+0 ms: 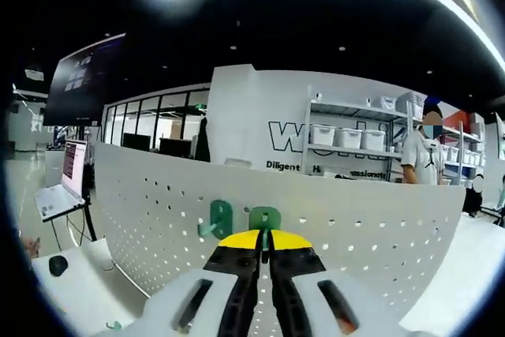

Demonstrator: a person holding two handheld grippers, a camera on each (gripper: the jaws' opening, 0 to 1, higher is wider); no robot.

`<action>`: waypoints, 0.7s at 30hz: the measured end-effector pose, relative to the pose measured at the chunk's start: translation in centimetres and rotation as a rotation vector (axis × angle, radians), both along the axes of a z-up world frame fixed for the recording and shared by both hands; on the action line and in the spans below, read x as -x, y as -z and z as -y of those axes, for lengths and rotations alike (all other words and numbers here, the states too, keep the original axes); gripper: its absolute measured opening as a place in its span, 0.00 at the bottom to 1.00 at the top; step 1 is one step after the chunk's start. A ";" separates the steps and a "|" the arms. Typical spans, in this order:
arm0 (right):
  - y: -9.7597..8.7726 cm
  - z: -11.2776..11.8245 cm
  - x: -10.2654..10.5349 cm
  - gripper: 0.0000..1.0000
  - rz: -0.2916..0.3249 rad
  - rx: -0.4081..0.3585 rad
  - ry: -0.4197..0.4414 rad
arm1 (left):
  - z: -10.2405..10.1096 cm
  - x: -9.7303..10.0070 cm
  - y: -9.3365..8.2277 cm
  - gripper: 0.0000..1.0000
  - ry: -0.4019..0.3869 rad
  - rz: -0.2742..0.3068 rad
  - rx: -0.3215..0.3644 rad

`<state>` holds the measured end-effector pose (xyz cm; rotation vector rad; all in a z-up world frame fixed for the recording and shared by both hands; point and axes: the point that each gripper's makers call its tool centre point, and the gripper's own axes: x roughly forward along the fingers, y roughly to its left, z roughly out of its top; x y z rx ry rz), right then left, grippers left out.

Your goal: Insert the hook assembly into the mounting plate slot until the hook locks in place.

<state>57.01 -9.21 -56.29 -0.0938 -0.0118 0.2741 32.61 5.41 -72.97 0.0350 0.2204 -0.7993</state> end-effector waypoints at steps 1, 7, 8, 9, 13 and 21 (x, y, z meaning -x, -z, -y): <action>0.0 0.0 -0.1 0.01 -0.002 -0.009 -0.001 | 0.0 0.0 0.0 0.78 0.001 0.000 0.000; 0.0 0.2 -0.5 0.01 0.000 -0.014 0.010 | 0.0 0.0 0.0 0.78 0.004 -0.006 0.011; 0.0 0.2 -0.6 0.01 0.003 -0.013 0.013 | 0.0 0.0 0.0 0.78 0.004 -0.008 0.011; 0.0 0.2 -0.6 0.01 0.003 -0.015 0.012 | 0.0 0.0 0.0 0.77 0.005 -0.008 0.011; 0.0 0.1 -0.8 0.01 0.008 -0.019 0.016 | 0.0 0.0 -0.1 0.77 0.006 -0.009 0.018; 0.2 0.3 -1.0 0.00 0.013 -0.023 0.032 | 0.0 0.0 -0.1 0.76 0.008 -0.013 0.025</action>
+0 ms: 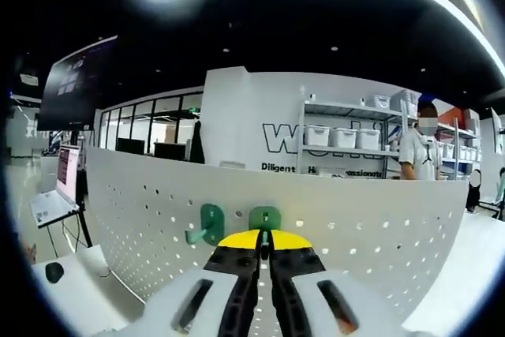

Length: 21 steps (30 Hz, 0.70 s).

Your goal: Insert the hook assembly into the mounting plate slot until the hook locks in place.

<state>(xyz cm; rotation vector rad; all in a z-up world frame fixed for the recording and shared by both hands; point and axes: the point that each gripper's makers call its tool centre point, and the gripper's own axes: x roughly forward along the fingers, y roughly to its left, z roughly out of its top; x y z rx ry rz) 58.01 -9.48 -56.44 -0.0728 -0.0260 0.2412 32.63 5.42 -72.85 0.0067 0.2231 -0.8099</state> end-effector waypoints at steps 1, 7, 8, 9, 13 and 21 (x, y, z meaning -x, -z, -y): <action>0.0 0.0 0.0 0.00 0.000 -0.001 0.000 | 0.0 0.0 0.0 0.76 0.001 -0.001 0.000; 0.2 0.1 -0.2 0.00 0.009 -0.006 0.009 | 0.1 0.0 0.0 0.75 0.005 -0.003 0.003; 0.3 0.0 -0.2 0.00 0.010 -0.009 0.010 | 0.1 0.0 0.0 0.75 0.005 -0.004 0.004; 0.3 0.0 -0.3 0.00 0.013 -0.008 0.012 | 0.1 0.0 0.0 0.75 0.005 -0.005 0.004; 0.4 0.0 -0.3 0.00 0.029 0.005 0.022 | 0.0 0.0 0.0 0.75 0.003 -0.005 0.008; 0.5 -0.2 -0.5 0.01 0.047 0.066 0.048 | 0.0 0.0 0.0 0.74 0.002 -0.008 0.013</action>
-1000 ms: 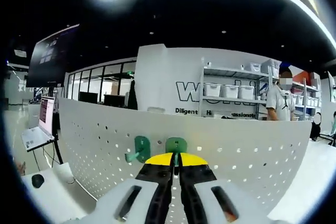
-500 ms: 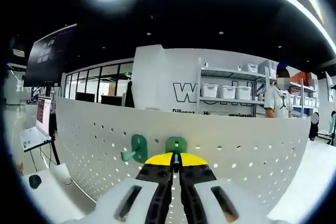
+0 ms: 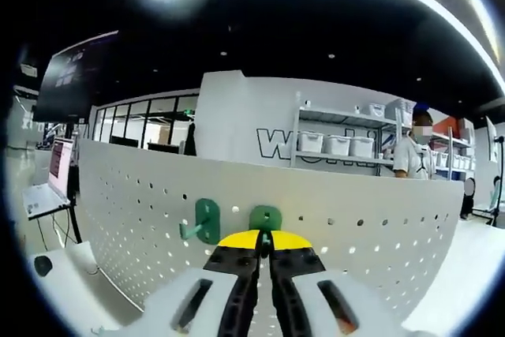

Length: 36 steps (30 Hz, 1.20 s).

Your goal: Insert the hook assembly into the mounting plate slot until the hook locks in place.

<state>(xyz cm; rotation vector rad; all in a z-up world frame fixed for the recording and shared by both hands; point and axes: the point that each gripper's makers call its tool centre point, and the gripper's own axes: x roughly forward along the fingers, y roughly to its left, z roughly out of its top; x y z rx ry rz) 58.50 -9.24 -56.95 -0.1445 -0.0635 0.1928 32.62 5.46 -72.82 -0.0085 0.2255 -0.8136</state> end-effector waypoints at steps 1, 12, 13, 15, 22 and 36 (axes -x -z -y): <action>0.0 -0.1 0.0 0.01 0.005 0.014 0.006 | 0.0 0.0 0.0 0.74 0.000 0.000 0.000; 0.1 0.0 -0.1 0.02 0.022 0.108 0.038 | -0.3 -0.2 -0.1 0.74 -0.012 0.003 0.006; 0.1 0.0 0.0 0.02 0.024 0.108 0.037 | -0.3 -0.2 -0.1 0.74 -0.013 0.003 0.007; 0.2 -0.1 0.0 0.02 0.021 0.112 0.031 | -0.3 -0.2 -0.2 0.74 -0.013 0.003 0.006; 0.9 0.0 0.2 0.09 0.004 0.102 0.014 | -0.4 -0.2 -0.1 0.74 -0.015 0.002 0.002; 2.4 0.8 2.2 0.21 -0.020 0.062 -0.009 | -0.3 -0.3 0.2 0.74 -0.016 -0.005 -0.009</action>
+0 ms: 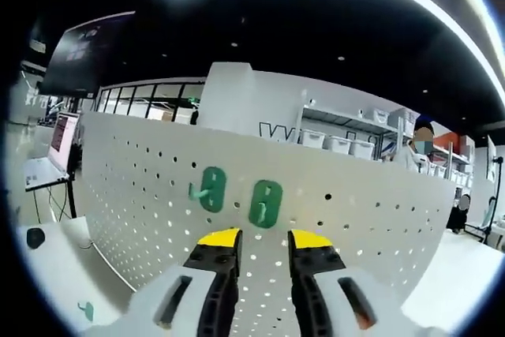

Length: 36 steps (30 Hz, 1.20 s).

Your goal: Insert the hook assembly into the mounting plate slot until the hook locks in place.

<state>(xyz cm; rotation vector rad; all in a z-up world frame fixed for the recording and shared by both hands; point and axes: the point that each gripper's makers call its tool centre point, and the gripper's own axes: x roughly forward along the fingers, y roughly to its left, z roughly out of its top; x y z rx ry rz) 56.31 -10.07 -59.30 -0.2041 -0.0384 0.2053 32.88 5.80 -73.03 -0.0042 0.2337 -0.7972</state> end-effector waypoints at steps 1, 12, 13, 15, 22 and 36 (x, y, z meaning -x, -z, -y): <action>0.3 0.0 0.3 0.22 -0.006 0.001 -0.004 | 0.0 0.0 0.0 0.74 0.000 0.000 0.000; 1.9 1.0 2.7 0.24 -0.034 -0.005 -0.021 | -0.1 0.0 0.0 0.73 -0.001 0.000 -0.001; 1.9 1.1 3.0 0.24 -0.034 -0.014 -0.022 | -0.1 0.0 0.0 0.73 -0.001 0.000 -0.001; 1.9 1.1 3.4 0.25 -0.032 -0.017 -0.023 | -0.1 0.0 0.0 0.73 -0.002 0.001 -0.003; 2.7 1.0 6.0 0.27 -0.044 -0.033 -0.054 | -0.1 0.0 0.2 0.72 -0.003 0.001 -0.014; 3.2 0.3 9.0 0.29 -0.055 -0.032 -0.098 | -0.2 0.0 0.3 0.72 -0.009 0.004 -0.029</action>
